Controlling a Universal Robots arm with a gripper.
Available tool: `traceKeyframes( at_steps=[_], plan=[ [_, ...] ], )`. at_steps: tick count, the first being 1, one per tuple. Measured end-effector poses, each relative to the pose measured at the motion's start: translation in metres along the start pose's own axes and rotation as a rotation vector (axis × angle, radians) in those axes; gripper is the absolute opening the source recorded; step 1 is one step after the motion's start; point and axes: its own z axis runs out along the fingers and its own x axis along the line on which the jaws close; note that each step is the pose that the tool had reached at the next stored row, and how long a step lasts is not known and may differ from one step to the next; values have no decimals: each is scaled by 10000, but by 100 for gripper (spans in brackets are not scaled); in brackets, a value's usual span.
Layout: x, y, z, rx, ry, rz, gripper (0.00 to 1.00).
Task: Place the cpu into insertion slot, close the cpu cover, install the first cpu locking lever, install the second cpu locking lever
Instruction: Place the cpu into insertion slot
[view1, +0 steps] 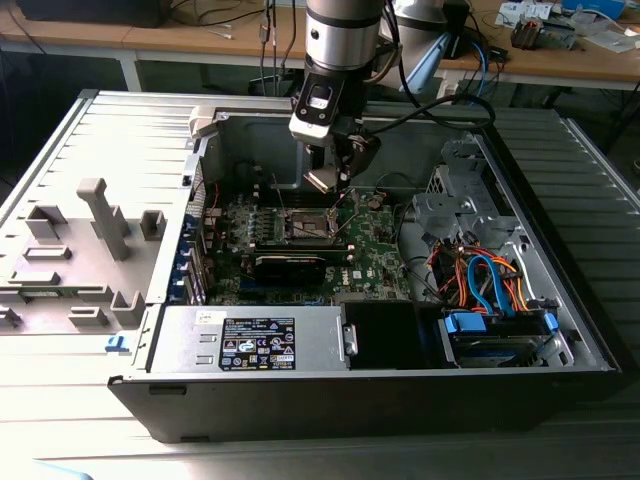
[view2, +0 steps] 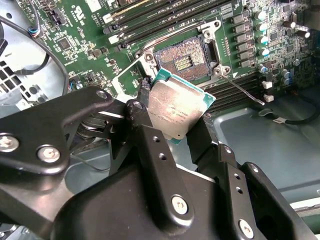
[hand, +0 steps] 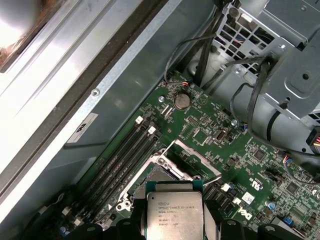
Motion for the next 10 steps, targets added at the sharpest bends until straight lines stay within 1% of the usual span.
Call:
traceKeyframes(
  at_steps=[10],
  plan=[
    [0, 0, 2, -2, -4, 122, 55]
  ],
)
